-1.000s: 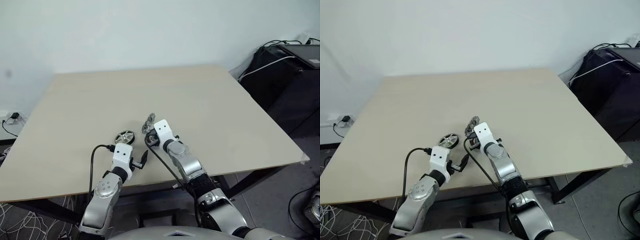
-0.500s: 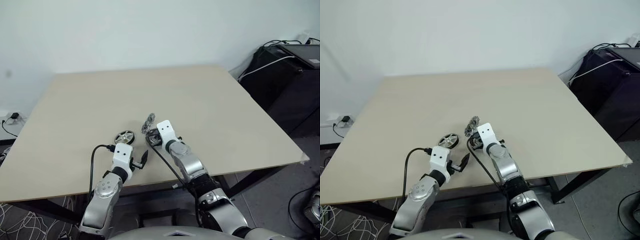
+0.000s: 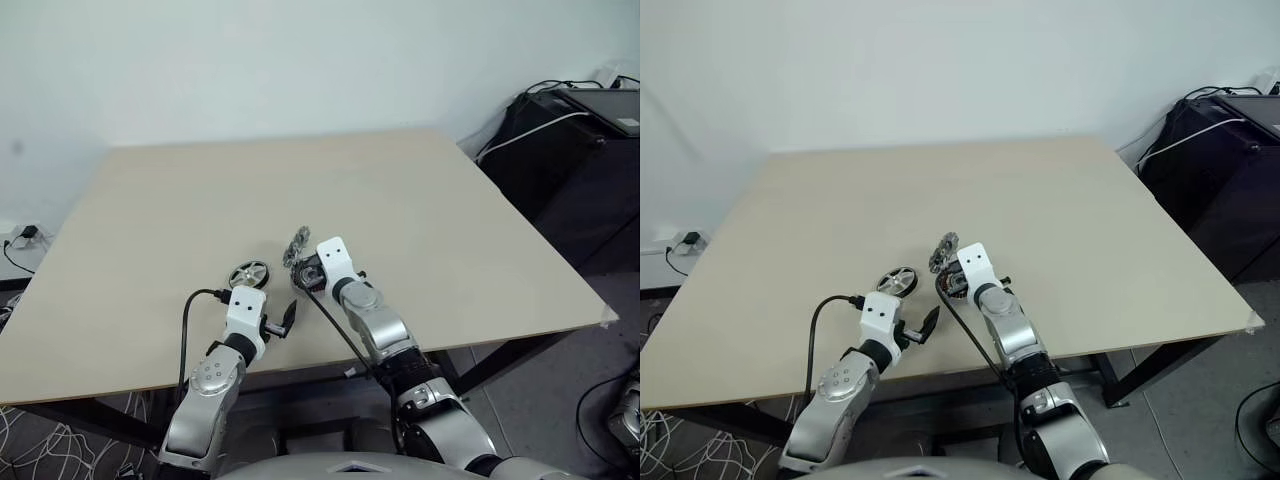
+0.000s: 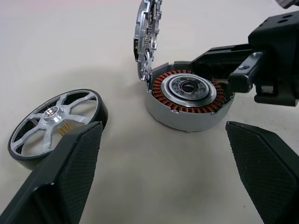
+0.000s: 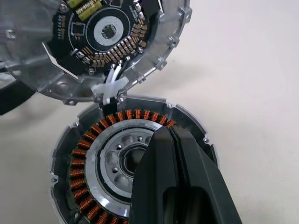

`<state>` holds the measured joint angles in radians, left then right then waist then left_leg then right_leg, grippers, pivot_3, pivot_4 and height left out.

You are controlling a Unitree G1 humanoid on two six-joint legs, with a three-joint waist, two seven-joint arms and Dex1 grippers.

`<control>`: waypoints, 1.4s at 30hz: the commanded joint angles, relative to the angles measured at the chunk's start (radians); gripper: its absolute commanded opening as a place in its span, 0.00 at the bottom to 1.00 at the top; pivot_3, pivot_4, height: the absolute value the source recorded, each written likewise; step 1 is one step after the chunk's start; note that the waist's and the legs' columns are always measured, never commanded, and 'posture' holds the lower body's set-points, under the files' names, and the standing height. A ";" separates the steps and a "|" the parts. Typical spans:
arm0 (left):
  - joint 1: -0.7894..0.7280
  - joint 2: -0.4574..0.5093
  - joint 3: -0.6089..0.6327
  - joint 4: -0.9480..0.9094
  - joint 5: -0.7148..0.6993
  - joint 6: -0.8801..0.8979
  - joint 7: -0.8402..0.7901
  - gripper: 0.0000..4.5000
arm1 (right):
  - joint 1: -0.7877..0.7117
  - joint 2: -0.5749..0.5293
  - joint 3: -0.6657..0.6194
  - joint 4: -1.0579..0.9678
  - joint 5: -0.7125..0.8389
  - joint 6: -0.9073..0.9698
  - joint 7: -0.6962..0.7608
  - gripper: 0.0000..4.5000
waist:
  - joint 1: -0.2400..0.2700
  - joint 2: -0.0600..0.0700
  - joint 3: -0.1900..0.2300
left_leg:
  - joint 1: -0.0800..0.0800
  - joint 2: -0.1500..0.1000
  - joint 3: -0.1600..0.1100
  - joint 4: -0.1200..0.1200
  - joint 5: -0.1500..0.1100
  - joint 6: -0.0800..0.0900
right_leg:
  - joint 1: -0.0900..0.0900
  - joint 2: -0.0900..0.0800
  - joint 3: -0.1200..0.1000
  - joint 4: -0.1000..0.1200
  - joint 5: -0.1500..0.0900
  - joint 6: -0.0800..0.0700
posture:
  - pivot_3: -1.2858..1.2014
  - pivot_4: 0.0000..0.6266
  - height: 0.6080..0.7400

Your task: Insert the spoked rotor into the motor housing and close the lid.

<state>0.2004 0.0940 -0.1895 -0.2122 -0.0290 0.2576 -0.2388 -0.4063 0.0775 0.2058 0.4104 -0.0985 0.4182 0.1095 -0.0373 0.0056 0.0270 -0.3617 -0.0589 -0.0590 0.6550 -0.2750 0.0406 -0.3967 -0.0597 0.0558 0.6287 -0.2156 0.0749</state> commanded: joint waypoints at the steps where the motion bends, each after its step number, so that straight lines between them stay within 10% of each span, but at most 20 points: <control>1: -0.015 -0.003 -0.004 -0.049 -0.004 0.000 0.004 1.00 | -0.008 0.008 0.000 -0.031 0.007 -0.020 0.007 0.01 | 0.000 0.000 0.000 | 0.000 0.000 0.000 0.000 0.000 0.000 | 0.000 0.000 0.000 0.000 0.000 0.000 | 0.52 0.00 1.00; 42: -0.016 -0.006 -0.002 -0.054 -0.011 0.009 0.011 1.00 | -0.023 0.023 -0.016 -0.076 0.057 -0.066 0.062 0.01 | -0.001 0.003 -0.002 | 0.001 0.000 -0.002 -0.001 0.001 -0.001 | 0.001 0.000 -0.001 0.000 0.000 0.000 | 0.52 0.00 1.00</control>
<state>0.1986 0.0883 -0.1894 -0.2312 -0.0302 0.2752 -0.2224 -0.4051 0.0864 0.1893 0.3884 -0.0562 0.3840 0.1626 -0.0384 0.0087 0.0248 -0.3610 -0.0590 -0.0611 0.6542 -0.2744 0.0397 -0.3959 -0.0593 0.0545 0.6287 -0.2160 0.0743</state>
